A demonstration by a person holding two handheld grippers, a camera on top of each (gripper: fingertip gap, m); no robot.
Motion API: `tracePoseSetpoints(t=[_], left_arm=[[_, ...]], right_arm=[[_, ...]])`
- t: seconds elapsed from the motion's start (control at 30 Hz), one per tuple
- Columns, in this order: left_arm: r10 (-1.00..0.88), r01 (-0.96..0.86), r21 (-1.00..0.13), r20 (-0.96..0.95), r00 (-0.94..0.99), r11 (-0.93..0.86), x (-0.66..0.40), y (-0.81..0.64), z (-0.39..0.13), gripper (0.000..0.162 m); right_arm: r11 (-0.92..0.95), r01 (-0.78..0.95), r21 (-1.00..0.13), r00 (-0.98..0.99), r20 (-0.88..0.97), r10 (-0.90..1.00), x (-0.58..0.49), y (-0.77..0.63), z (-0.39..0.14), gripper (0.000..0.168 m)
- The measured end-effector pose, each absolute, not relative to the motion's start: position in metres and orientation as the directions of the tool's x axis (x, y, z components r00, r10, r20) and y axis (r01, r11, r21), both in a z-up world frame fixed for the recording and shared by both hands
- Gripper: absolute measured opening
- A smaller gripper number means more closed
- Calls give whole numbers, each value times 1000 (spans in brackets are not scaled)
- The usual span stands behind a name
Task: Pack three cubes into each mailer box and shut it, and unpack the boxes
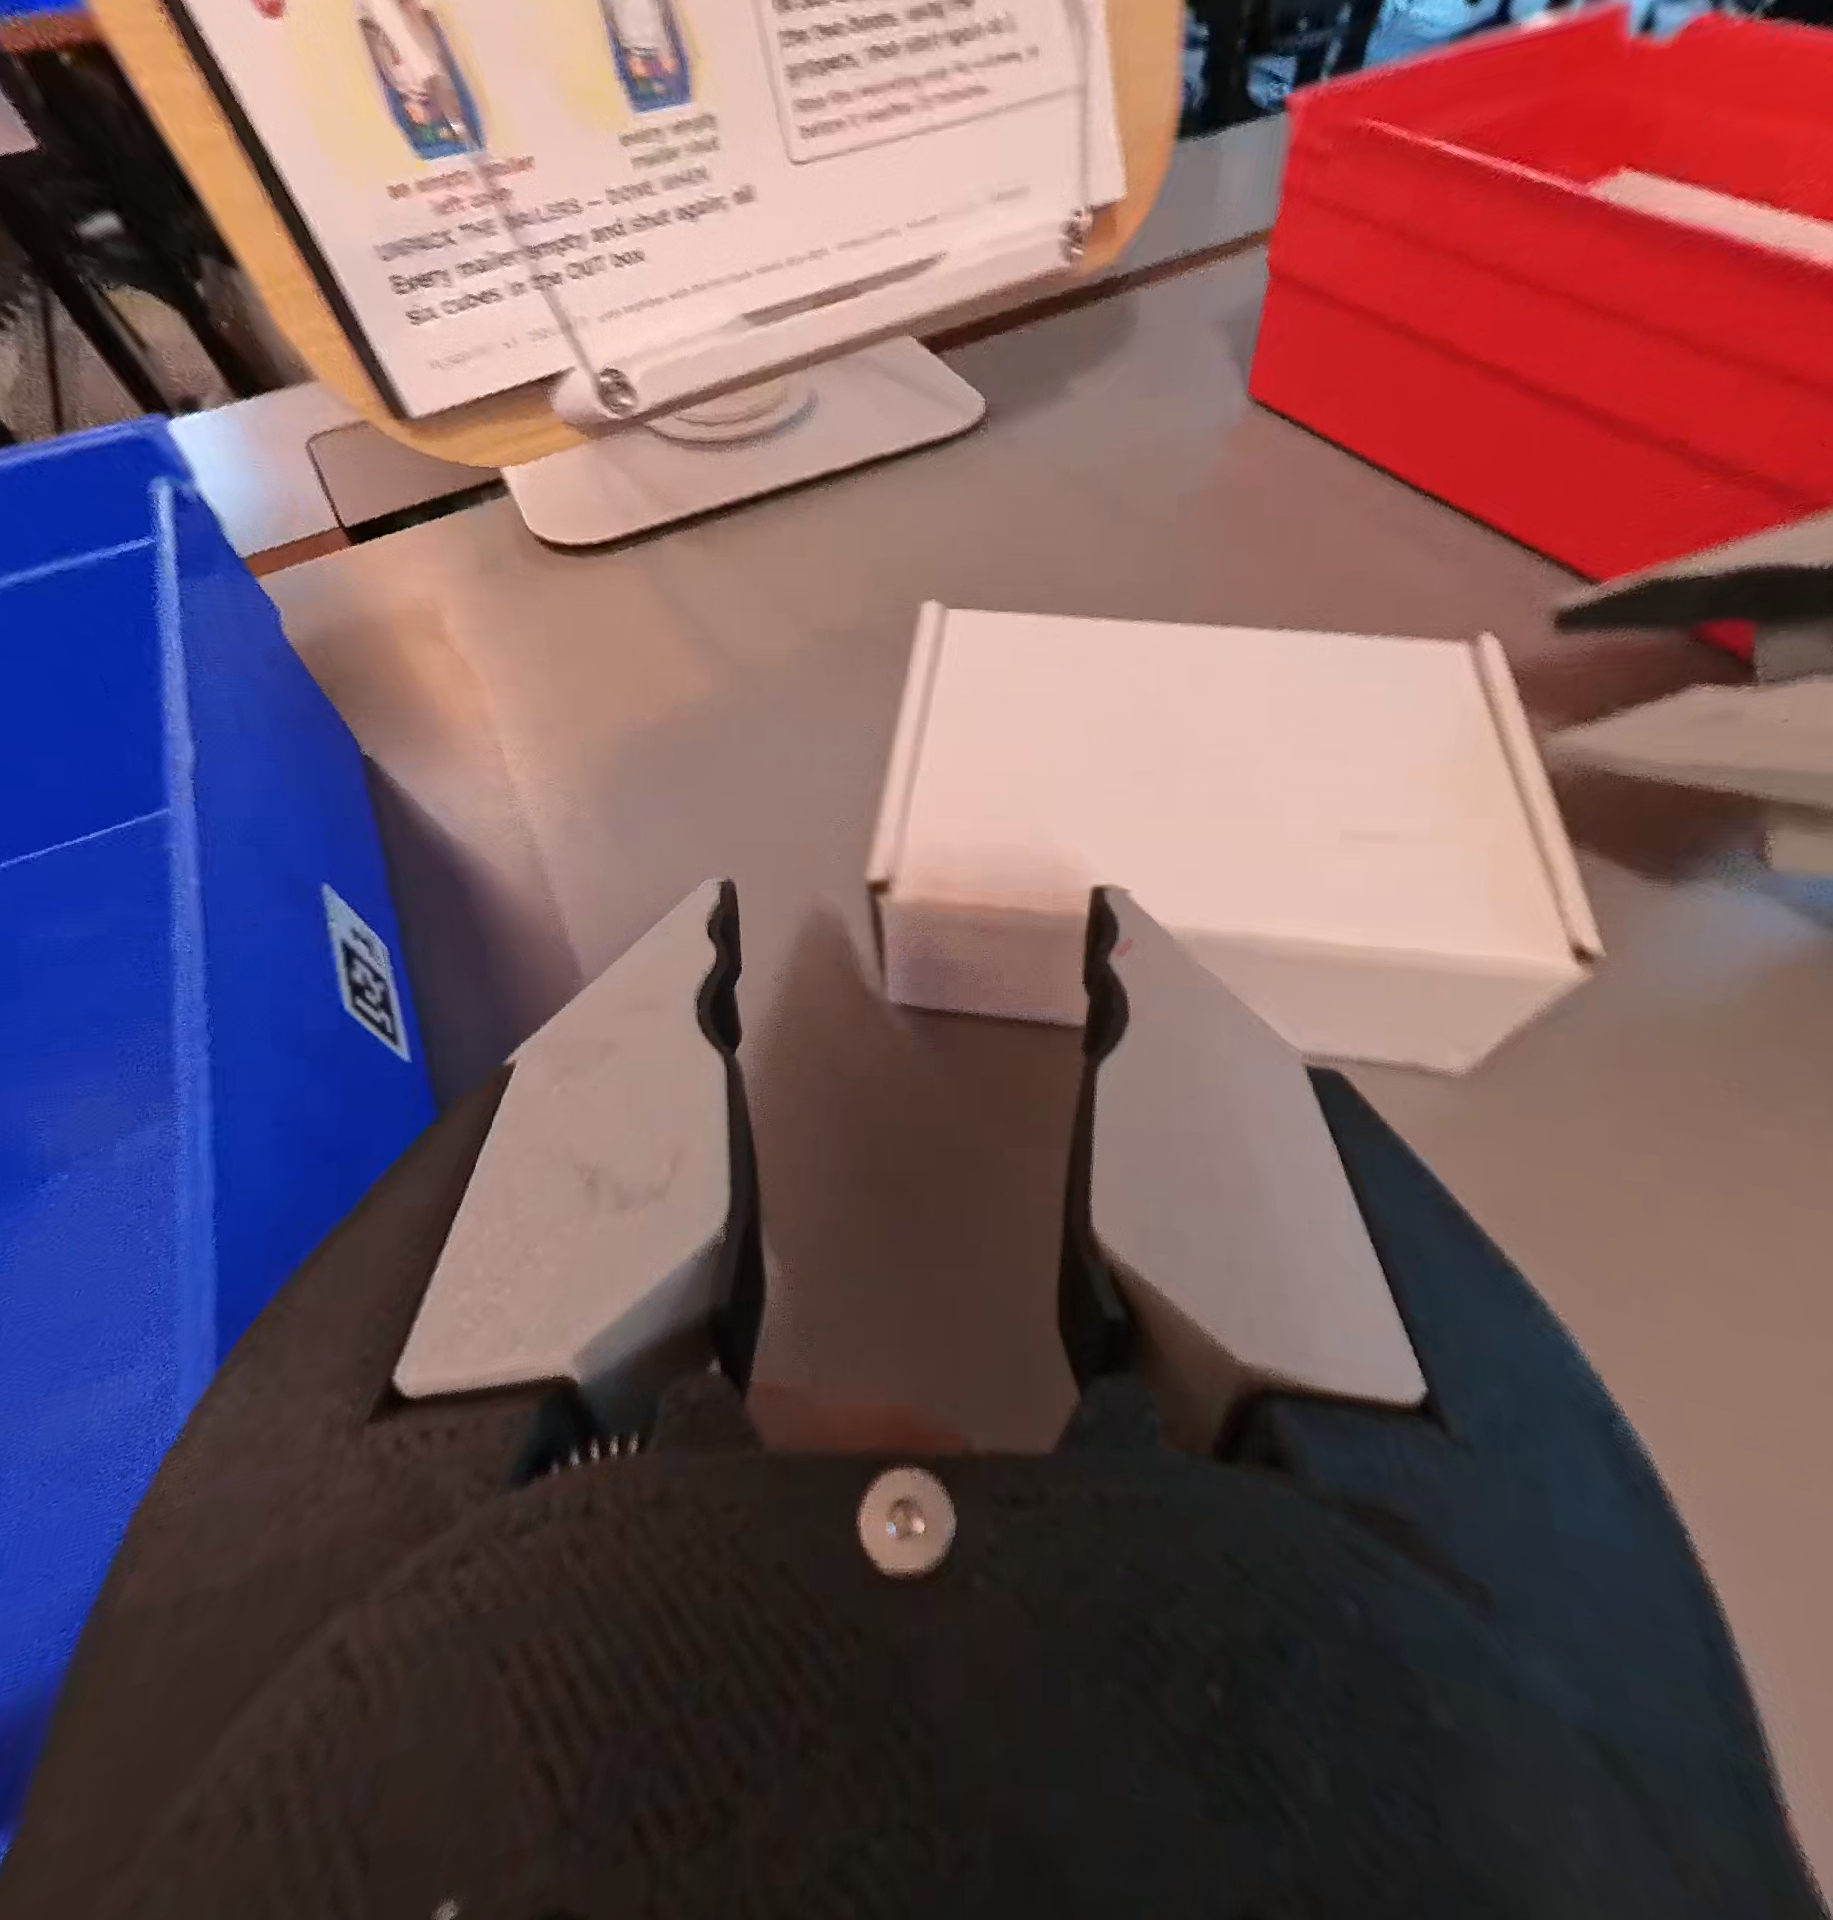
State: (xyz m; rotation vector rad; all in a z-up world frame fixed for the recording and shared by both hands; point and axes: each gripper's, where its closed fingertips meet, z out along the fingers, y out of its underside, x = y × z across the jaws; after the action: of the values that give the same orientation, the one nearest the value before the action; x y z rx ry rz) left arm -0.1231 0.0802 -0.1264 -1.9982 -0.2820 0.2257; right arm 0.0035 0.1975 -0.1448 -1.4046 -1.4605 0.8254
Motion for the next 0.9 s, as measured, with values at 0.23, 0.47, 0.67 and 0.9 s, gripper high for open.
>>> tracePoseSetpoints(t=[0.23, 0.47, 0.67, 0.9], left_arm=[[407, 137, -924, -21, 913, -356, -164, 97, -123, 43], [490, 18, -915, -200, 848, -403, -178, 102, -127, 0], [447, 40, -903, -172, 878, -427, -170, 113, -150, 3], [579, -2, -919, -250, 776, -395, -194, 101, -138, 0]], right_arm=[[125, 392, -912, 140, 193, 971, 6, 210, -146, 30], [119, 365, -923, 128, 177, 976, 6, 206, -141, 27], [132, 389, -912, 127, 195, 973, 6, 206, -146, 25], [160, 407, -899, 123, 228, 966, 5, 203, -149, 20]])
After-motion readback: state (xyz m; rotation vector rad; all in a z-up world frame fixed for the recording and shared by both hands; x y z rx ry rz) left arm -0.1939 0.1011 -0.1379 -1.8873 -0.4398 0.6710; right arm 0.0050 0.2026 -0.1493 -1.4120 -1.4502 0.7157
